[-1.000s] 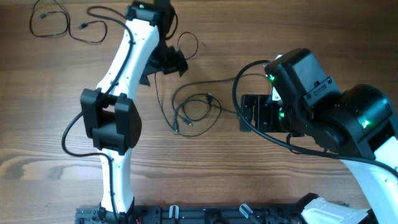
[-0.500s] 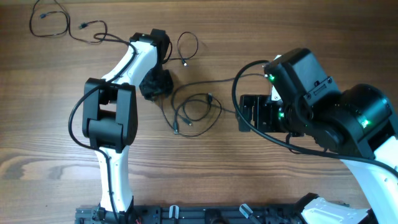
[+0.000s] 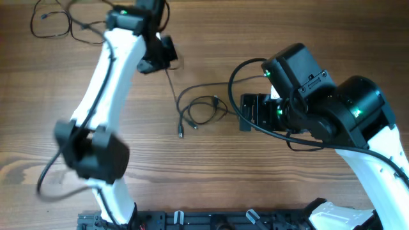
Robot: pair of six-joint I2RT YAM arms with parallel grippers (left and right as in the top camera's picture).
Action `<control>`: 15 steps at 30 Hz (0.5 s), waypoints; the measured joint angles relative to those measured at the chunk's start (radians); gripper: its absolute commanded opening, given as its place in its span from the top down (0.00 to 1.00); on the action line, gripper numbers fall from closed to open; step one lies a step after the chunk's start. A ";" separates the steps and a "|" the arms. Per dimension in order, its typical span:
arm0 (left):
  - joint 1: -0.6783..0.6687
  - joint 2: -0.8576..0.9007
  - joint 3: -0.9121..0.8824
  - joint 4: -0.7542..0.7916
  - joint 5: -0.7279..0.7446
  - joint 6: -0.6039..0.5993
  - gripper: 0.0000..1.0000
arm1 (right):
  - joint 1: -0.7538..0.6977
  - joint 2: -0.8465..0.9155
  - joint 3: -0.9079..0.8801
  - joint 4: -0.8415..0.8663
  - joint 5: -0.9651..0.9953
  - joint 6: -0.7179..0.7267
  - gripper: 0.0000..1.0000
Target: Untangle cables
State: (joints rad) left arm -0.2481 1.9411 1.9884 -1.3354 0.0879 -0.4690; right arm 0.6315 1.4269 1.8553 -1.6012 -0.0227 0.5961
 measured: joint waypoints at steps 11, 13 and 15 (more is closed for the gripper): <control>0.004 -0.247 0.009 0.314 0.494 -0.091 0.96 | 0.000 0.000 0.000 -0.008 -0.003 0.000 0.00; 0.027 -0.293 0.009 0.391 0.537 -0.163 0.96 | 0.000 0.000 0.000 -0.008 -0.004 0.000 0.00; 0.054 -0.328 0.009 0.436 0.555 -0.234 0.96 | 0.000 0.000 0.000 -0.008 -0.005 0.000 0.00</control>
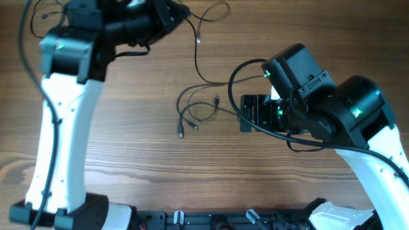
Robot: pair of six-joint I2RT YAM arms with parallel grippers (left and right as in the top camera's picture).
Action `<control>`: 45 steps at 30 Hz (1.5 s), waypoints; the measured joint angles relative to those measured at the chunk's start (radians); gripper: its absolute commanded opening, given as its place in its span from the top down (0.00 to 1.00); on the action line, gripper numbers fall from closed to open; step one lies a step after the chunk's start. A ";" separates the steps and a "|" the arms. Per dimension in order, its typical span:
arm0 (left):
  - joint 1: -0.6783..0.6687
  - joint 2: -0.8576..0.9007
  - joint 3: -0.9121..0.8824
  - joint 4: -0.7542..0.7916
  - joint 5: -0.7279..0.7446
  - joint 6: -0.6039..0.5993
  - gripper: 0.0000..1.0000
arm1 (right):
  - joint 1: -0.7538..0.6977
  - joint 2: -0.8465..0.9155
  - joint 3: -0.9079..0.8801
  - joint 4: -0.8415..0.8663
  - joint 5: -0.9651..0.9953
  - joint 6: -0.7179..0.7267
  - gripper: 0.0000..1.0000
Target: Untangle cables
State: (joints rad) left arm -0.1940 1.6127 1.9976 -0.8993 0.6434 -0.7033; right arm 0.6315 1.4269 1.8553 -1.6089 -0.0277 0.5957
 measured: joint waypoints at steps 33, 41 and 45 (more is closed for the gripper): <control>0.610 -0.115 0.000 0.348 -0.123 -0.388 0.96 | 0.000 0.000 0.000 0.000 -0.017 0.000 0.00; 0.742 -0.037 0.000 0.322 -0.203 -0.348 0.96 | 0.001 0.001 0.000 0.000 -0.017 0.000 0.00; 0.772 0.045 -0.001 0.383 -0.277 -0.348 0.95 | 0.001 0.018 0.000 0.000 -0.017 0.000 0.00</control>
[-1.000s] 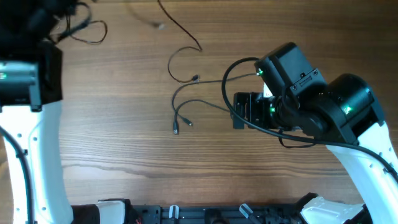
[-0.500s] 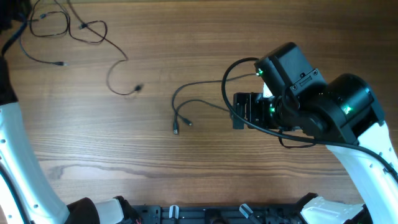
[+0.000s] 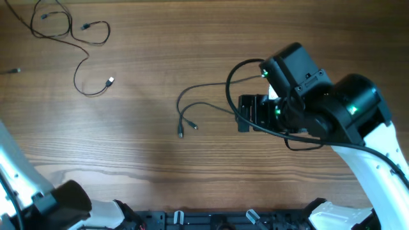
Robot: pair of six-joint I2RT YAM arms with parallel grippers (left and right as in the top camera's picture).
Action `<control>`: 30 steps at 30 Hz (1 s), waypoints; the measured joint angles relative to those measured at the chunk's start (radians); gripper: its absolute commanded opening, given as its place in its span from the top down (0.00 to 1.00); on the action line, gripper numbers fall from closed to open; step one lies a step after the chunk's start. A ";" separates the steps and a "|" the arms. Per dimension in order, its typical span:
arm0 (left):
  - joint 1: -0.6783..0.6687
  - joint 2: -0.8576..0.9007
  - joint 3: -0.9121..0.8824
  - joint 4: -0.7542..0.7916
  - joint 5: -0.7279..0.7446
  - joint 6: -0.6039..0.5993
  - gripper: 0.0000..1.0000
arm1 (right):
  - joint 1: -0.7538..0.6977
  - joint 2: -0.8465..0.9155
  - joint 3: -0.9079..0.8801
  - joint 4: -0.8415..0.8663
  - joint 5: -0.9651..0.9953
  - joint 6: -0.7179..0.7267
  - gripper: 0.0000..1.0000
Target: Untangle cables
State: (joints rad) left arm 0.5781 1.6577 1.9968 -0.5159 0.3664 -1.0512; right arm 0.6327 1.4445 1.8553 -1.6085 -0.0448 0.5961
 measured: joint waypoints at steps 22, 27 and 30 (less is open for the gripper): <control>0.003 0.309 -0.001 -0.014 0.020 0.242 0.96 | 0.000 0.051 -0.202 0.197 -0.120 0.008 0.00; 0.003 0.321 -0.001 -0.046 0.024 0.353 0.96 | 0.000 0.051 -0.202 0.197 -0.121 0.008 0.00; 0.003 0.321 -0.001 -0.079 0.045 0.442 0.96 | 0.000 0.051 -0.202 0.198 -0.121 0.008 0.00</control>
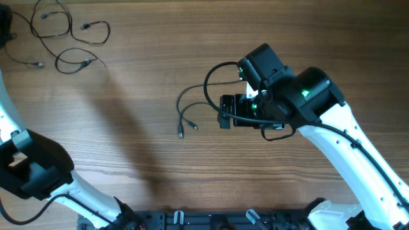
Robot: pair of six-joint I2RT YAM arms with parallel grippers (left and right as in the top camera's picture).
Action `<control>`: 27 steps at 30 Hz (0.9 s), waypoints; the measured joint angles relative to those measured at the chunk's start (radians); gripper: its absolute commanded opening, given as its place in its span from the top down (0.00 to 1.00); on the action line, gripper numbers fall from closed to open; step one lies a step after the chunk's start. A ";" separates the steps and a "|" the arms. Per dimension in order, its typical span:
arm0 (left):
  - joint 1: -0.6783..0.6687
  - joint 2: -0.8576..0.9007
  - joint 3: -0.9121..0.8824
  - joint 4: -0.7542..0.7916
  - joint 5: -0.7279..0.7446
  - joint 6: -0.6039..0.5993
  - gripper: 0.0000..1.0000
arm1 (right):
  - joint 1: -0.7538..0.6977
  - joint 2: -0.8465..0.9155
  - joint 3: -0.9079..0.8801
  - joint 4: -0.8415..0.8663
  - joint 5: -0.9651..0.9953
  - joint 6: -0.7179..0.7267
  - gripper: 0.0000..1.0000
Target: Untangle cables
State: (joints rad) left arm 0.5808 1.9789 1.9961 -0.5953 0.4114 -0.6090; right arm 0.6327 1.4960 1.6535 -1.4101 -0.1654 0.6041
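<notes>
One black cable [192, 94] lies in loose loops at the table's middle, its two plug ends [180, 134] pointing toward the front. Its right part runs into my right gripper [223, 119], which looks shut on it; the fingers sit mostly under the wrist. A second group of thin black cables [64, 29] lies at the far left corner, one loop [71, 64] nearest the centre. Of my left gripper [3, 27] only a dark bit shows at the frame's left edge, beside those cables; its jaws are hidden.
The left arm's white links [38, 172] rise along the left edge from the front left. The right arm [345, 140] crosses the right half of the wooden table [128, 128]. A black rail [211, 220] runs along the front edge.
The right gripper has shifted left, and the middle cable's loops are bunched closer together. At the far left, the loop with the plug has been drawn leftward and is smaller.
The left gripper was at the back of the central tangle with a strand running from it. Then it was further back with one cable lifted out. Later that cable lay at the far left corner, apart from the middle cable. Now it sits further left still.
</notes>
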 measured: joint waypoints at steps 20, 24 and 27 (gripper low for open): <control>0.012 0.039 -0.205 -0.004 0.154 0.249 0.85 | 0.002 0.000 0.000 0.003 -0.011 0.000 0.00; 0.034 0.039 -0.230 -0.043 -0.017 0.253 0.76 | 0.002 0.000 0.000 0.003 -0.011 0.000 0.00; 0.053 0.053 -0.266 -0.037 -0.103 0.255 0.59 | 0.002 0.000 0.000 0.003 -0.011 0.000 0.00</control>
State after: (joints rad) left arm 0.6334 2.0319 1.7302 -0.6323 0.3088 -0.3542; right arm 0.6346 1.4960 1.6535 -1.4075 -0.1764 0.6041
